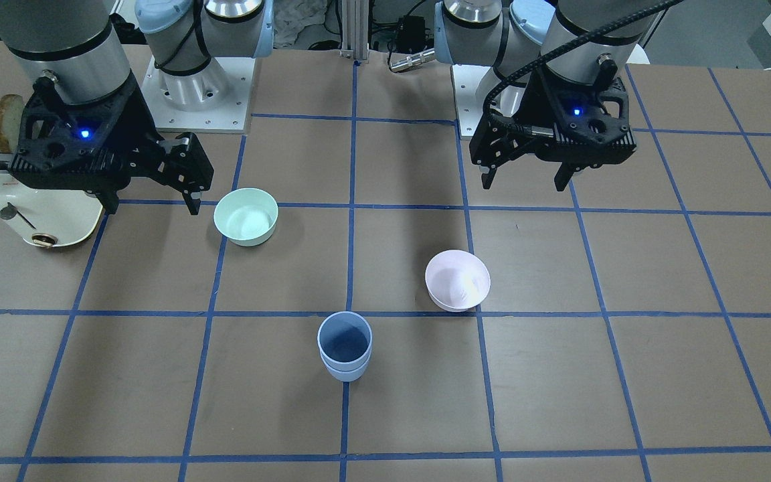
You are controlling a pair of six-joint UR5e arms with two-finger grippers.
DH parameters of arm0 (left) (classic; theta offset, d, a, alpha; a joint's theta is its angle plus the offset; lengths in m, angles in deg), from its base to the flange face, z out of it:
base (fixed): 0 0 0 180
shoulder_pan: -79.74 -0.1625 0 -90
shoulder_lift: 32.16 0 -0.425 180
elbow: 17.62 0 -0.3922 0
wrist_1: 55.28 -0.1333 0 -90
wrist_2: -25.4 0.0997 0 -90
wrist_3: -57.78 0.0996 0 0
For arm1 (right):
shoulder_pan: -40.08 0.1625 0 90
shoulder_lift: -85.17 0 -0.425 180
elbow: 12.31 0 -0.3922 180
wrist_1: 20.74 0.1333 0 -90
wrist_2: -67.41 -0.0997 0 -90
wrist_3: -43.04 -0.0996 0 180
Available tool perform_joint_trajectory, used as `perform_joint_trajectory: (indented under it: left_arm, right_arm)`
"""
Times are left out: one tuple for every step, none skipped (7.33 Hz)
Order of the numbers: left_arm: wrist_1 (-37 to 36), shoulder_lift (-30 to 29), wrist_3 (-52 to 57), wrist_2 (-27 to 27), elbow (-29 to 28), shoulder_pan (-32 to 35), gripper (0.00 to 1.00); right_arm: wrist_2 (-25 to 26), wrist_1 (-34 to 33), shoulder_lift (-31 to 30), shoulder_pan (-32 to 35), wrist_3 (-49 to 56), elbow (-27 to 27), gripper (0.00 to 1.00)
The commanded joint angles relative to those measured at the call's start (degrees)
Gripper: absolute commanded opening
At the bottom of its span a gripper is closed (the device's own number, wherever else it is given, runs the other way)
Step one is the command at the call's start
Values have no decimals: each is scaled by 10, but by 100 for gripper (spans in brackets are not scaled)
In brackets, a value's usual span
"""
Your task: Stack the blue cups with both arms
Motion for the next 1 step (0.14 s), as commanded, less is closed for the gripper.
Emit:
perform_joint_trajectory:
  left_arm:
    - [-3,0,-4,0,0,1,100]
  right_arm:
    - [0,2,0,0,0,-1,100]
